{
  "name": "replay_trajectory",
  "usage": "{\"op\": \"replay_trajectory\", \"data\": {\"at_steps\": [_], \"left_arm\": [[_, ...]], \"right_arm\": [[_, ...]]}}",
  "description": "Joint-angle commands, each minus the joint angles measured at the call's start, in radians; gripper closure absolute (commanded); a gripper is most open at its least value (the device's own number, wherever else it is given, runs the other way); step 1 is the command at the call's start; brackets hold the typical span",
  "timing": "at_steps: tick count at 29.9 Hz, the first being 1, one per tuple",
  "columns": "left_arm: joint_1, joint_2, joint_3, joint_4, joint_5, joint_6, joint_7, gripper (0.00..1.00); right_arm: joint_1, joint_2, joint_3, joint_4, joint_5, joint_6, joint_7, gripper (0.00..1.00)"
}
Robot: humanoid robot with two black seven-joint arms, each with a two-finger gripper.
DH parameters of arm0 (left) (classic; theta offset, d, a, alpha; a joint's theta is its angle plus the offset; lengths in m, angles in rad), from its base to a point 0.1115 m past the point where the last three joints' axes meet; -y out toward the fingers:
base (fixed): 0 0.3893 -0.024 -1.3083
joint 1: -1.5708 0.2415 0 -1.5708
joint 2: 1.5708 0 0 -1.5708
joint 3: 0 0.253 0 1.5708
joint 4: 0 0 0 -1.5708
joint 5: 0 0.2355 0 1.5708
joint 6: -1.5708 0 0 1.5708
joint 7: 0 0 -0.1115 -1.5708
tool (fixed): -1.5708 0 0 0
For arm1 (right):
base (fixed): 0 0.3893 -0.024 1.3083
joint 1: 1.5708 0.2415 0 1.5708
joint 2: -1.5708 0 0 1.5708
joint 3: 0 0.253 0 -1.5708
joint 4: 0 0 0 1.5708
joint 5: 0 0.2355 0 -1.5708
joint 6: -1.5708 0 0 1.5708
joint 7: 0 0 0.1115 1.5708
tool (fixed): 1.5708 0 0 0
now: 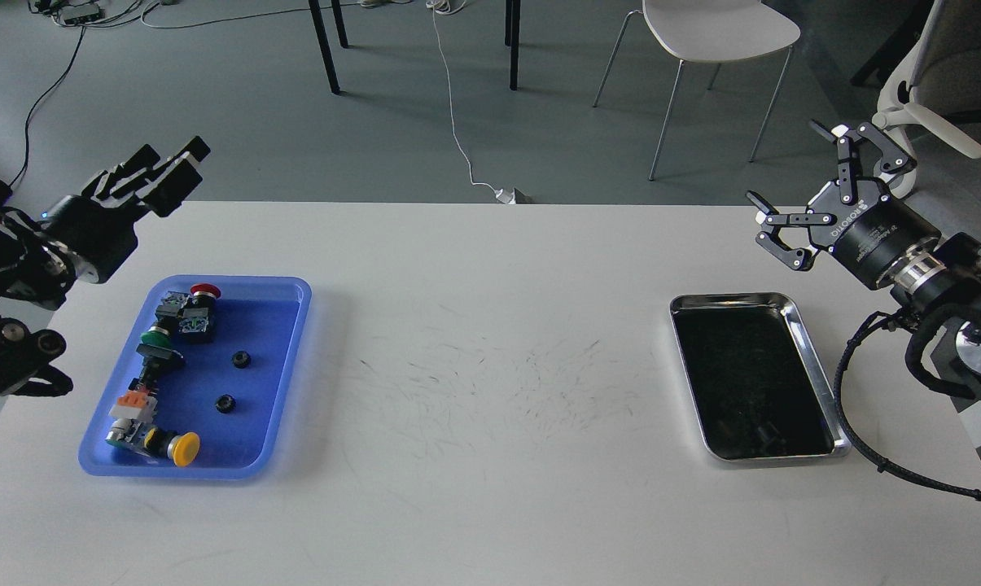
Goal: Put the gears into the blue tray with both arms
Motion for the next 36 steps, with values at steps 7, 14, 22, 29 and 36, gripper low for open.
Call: {"op": "replay_trajectory", "data": {"at_steps": [7, 14, 22, 29, 36], "left_arm": [[-0.117, -0.224, -0.008, 0.445, -0.684, -0.535, 0.027, 0.06], [-0.119, -0.332, -0.057, 0.623, -0.763, -0.753, 0.030, 0.04], [-0.111, -0.372, -0.103, 0.623, -0.766, -0.737, 0.032, 0.02], [-0.105, -0.393, -0.153, 0.643, -0.853, -0.699, 0.058, 0.02], [-0.102, -0.416, -0.178, 0.648, -0.873, -0.689, 0.085, 0.02]], "right_arm": [[-0.047, 0.075, 0.076, -0.003, 0.016, -0.032, 0.001, 0.01], [-0.087, 0.087, 0.145, -0.028, 0.019, -0.047, 0.012, 0.01], [-0.104, 0.099, 0.181, -0.029, 0.019, -0.101, 0.033, 0.01], [-0.118, 0.105, 0.182, -0.028, 0.019, -0.101, 0.033, 0.01], [-0.118, 0.110, 0.184, -0.029, 0.017, -0.101, 0.033, 0.01]]}}
